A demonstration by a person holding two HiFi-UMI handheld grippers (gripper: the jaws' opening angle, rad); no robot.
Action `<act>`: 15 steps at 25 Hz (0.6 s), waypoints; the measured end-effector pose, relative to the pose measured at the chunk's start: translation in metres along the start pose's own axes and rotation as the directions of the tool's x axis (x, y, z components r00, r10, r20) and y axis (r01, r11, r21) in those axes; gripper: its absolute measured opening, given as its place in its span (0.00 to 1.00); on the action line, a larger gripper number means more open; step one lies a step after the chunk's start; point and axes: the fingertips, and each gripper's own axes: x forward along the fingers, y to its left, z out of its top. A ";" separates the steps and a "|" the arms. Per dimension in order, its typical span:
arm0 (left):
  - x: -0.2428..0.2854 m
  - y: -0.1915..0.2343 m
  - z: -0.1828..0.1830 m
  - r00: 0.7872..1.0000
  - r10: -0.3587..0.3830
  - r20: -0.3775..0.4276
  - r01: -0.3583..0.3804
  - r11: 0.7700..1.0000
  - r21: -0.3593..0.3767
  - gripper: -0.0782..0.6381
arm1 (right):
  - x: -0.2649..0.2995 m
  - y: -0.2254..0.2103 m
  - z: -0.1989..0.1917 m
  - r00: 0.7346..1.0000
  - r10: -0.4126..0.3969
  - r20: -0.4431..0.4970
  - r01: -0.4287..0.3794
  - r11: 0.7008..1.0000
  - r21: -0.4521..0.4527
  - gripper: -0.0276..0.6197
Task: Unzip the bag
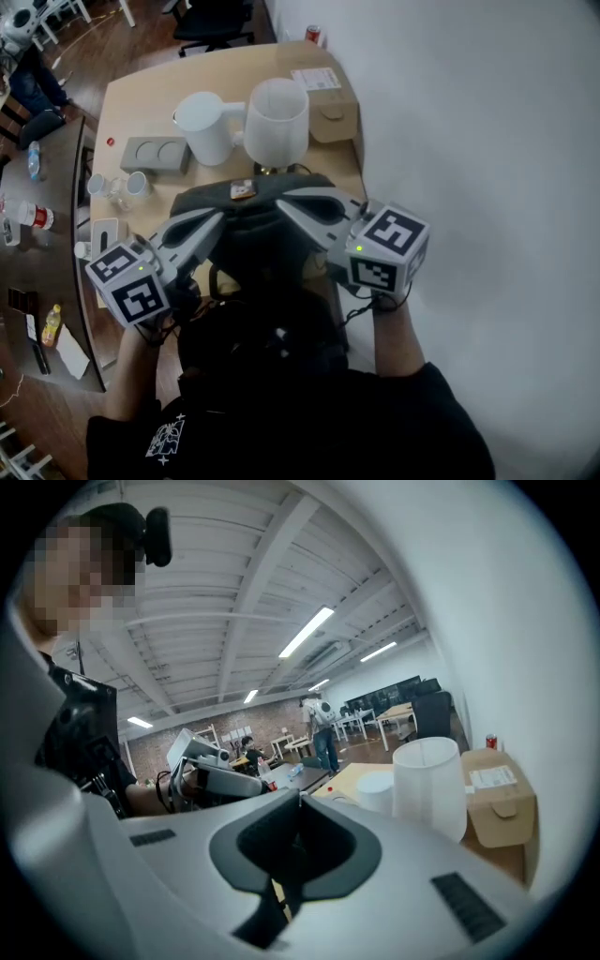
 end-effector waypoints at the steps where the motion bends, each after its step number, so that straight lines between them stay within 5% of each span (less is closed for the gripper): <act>1: -0.001 0.001 0.001 1.000 -0.007 0.008 0.007 1.000 -0.018 0.11 | -0.001 0.000 0.000 1.000 -0.001 0.004 0.001 1.000 0.000 0.06; 7: -0.009 0.008 0.007 0.995 -0.028 0.093 0.041 0.990 -0.136 0.11 | -0.004 -0.005 0.002 0.999 -0.017 0.030 0.016 1.000 0.007 0.06; 15: -0.016 0.010 0.013 0.991 -0.039 0.127 0.063 0.980 -0.190 0.11 | -0.010 -0.011 0.005 0.999 -0.028 0.042 0.027 0.999 0.025 0.06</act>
